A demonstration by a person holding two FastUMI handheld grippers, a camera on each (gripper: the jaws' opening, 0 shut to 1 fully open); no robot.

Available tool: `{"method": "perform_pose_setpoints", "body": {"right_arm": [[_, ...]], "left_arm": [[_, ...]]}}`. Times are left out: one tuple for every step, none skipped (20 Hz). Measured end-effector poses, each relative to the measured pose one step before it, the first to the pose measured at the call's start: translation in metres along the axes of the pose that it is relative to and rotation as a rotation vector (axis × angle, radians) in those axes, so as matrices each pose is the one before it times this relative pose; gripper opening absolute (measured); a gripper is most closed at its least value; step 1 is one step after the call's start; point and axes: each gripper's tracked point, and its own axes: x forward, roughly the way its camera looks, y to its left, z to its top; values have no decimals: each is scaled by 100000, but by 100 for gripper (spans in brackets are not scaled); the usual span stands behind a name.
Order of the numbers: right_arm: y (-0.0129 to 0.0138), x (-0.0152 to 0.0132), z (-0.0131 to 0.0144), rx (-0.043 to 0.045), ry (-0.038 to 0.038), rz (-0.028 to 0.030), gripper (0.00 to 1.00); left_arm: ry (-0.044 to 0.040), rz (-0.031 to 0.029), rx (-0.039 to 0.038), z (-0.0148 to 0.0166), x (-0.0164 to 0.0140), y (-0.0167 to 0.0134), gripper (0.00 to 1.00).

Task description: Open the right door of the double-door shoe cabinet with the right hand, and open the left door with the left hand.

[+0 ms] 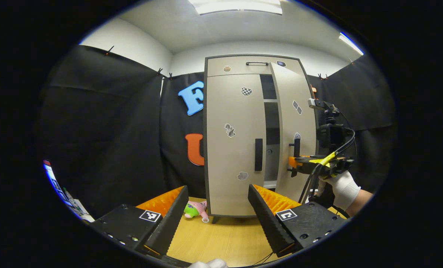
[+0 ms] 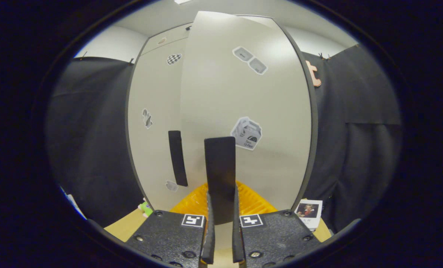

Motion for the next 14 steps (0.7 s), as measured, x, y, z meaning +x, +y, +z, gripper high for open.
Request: {"method": "perform_pose_setpoints", "body": {"right_arm": [[-311,-565,-130,-160,33,329,22],[-337,-575,-22,-224,57,276,21],[-387,-514,-60,153,-141,248,21],[-432,-606,-59,831,-119,468,21],[-366,-497,-96,1309,-84,261,21],[-471,-591,-58,216,-10,-72,20],[-545,-651,-52,-494,112,-337,20],[-456,-516,13,-121,-91,-229,20],[-455,-531,10,92,-161,17,20],[-446,-454,-89,82,-143,1,20],[-577,-424,-39,474,-523,-426,19],[-549,-389,71,-810,-183,-376,19],[-552,-447,2,429,49,-247,19],[-382,-417,-111,813,215,117,19]], "left_arm": [[-99,-326,13,3,20,-63,96],[97,-556,-329,-34,-17,-113,96],[-92,-530,-191,74,60,21,96],[-123,-460,80,34,185,-50,96],[-291,-447,353,131,388,-310,96],[-203,-110,362,91,386,-122,96],[294,-490,135,73,286,-276,96],[-90,-581,-124,140,435,-368,96],[-38,-706,-123,200,295,-582,96],[-138,-677,13,74,137,-574,96],[74,-407,-11,131,-227,-613,96],[238,-1530,-341,-57,-281,-954,96],[23,-1544,-188,-272,-493,-1211,96],[146,-1133,172,-35,-85,-897,96]]}}
